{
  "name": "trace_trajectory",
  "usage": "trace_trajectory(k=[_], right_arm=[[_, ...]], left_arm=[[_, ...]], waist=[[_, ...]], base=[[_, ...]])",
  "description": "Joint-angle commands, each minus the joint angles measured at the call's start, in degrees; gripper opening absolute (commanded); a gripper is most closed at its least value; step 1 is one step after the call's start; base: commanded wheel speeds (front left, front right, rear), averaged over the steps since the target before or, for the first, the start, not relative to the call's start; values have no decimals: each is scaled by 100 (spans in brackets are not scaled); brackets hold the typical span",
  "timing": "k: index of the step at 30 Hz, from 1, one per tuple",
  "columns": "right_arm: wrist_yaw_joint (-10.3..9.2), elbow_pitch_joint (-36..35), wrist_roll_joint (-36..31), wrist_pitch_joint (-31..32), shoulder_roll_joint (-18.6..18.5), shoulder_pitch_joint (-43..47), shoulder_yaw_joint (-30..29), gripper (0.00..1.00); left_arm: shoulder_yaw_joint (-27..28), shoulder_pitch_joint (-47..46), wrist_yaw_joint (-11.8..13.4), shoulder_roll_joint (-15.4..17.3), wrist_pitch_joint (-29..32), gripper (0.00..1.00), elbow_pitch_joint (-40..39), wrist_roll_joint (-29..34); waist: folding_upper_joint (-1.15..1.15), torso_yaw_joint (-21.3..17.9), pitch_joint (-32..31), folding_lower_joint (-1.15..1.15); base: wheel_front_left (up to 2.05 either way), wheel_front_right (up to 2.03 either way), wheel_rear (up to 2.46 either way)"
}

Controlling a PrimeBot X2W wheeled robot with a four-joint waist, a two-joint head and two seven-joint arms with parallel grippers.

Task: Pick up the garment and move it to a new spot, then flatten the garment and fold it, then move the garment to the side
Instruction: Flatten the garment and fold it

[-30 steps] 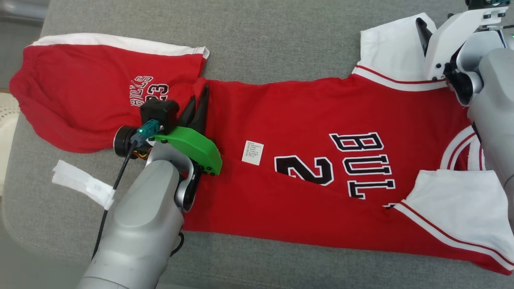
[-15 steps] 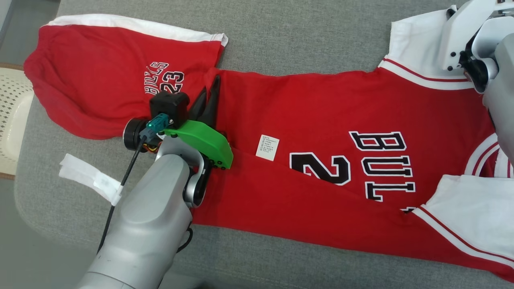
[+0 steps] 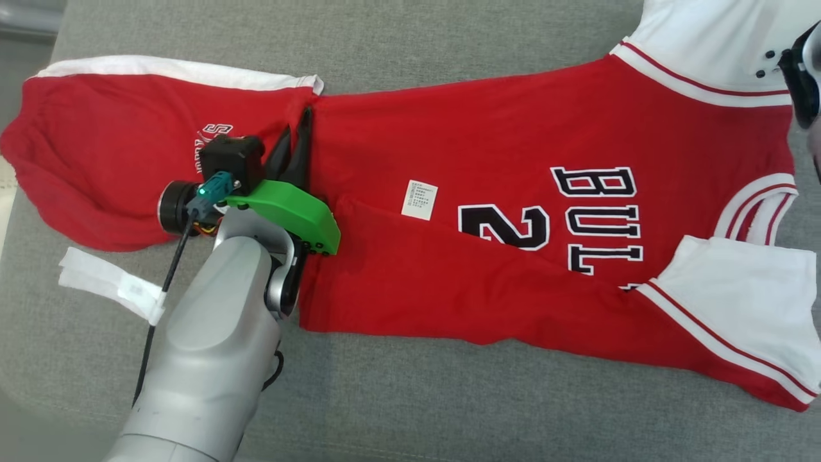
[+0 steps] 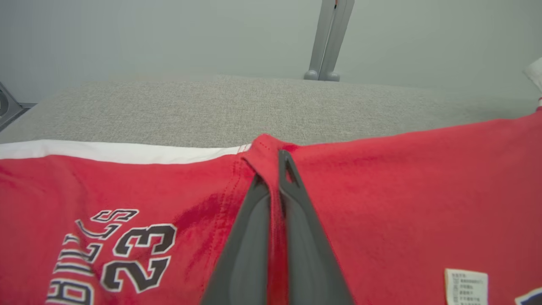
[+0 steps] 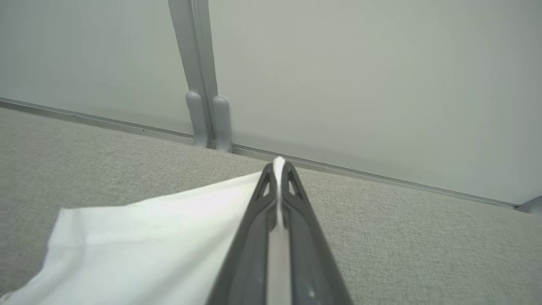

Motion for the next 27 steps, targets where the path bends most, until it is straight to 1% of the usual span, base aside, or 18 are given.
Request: trace_trajectory(k=[1,6,9,14,20,27], right_arm=[[-12,19,34,-96,90,153,-39,0],[-11,-57,252,-421,378,465,-129,0],[-11,-254,526,-554,503,829,-115,0],[-11,-840,1038,-647,548,1614,21,0],[-11,-1711,1849,-680,597,2789,268,0],[-11,-2225,2479,-676,612,3851,395,0]], left_arm=[[106,-111,-36,75,2,0,22,86],[412,75,-153,190,2,0,51,379],[571,248,-214,257,2,0,146,483],[834,572,-281,328,2,0,206,636],[1225,1164,-313,363,2,0,200,718],[1584,1792,-354,291,2,0,153,818]], waist=[[0,-215,-163,0],[0,-525,-339,0],[0,-719,-503,0],[0,-992,-800,0],[0,-1260,-1196,0],[0,-1440,-1536,0]], base=[[0,0,0],[0,0,0],[0,0,0],[0,0,0],[0,0,0],[0,0,0]])
